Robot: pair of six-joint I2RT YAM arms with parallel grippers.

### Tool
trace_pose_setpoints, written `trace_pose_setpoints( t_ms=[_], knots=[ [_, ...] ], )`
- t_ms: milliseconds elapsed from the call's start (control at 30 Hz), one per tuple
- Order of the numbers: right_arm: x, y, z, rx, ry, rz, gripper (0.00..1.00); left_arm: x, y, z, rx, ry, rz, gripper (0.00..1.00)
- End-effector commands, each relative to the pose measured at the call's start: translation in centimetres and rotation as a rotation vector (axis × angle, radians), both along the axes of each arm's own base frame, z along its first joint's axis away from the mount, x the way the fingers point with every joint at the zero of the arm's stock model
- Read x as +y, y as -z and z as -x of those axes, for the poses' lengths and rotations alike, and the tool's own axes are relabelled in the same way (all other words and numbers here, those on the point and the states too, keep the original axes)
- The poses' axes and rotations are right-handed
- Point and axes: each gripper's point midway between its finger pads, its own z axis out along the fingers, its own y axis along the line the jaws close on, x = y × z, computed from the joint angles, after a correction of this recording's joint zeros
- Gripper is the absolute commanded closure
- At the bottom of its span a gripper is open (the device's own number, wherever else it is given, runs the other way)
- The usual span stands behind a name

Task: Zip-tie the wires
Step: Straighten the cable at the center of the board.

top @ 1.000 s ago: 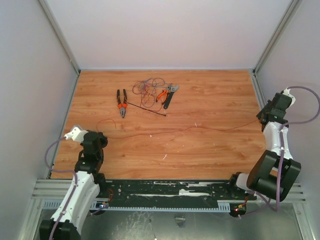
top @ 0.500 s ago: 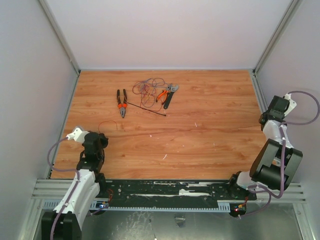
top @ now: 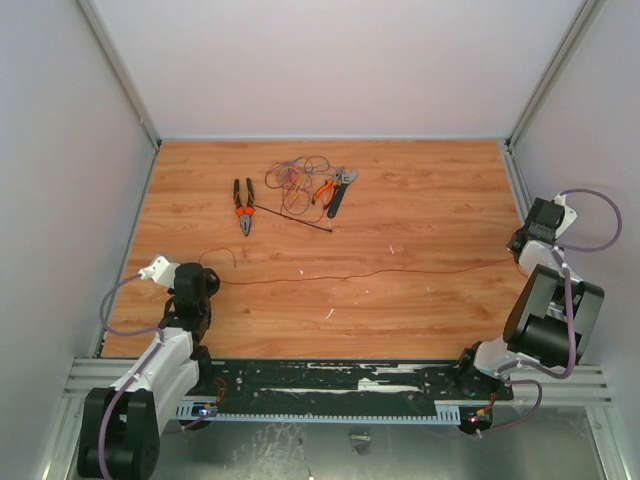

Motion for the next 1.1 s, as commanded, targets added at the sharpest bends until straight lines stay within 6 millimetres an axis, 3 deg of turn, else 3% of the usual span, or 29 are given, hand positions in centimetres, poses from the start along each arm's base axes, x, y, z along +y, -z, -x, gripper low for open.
trace_pose_setpoints(
  t_ms=[0,167,433,533,700,767,900,1067],
  knots=[
    [0.6,0.2,-1.1,-0.031,-0.012,-0.006,0.97,0.6,-1.7,-1.2,-0.072,-0.04,0.003,0.91],
    [1.3,0.9,-1.3,-0.022,-0.024,-0.014,0.88,0.9,-1.4,-1.3,-0.062,-0.06,-0.004,0.73],
    [2.1,0.5,-1.7,-0.017,-0.057,-0.017,0.69,0.6,-0.3,-1.6,-0.021,-0.054,0.013,0.63],
    [2.6,-1.4,-2.1,-0.046,-0.094,-0.019,0.62,0.7,-1.7,-1.9,-0.061,-0.048,0.004,0.59],
    [3.8,-4.1,-2.8,-0.063,-0.178,-0.045,0.46,0.1,-6.0,-3.0,-0.159,0.016,-0.033,0.51],
    [4.4,-5.0,-3.0,-0.072,-0.205,-0.059,0.44,-0.6,-7.6,-3.7,-0.179,0.076,-0.053,0.46],
    [8.8,-7.5,-4.7,-0.127,-0.324,-0.066,0.39,-2.5,-9.7,-5.1,-0.182,0.202,-0.054,0.36],
    [19.4,-10.0,-8.4,-0.233,-0.584,-0.162,0.34,-4.8,-12.4,-6.2,-0.216,0.334,-0.03,0.15]
  ],
)
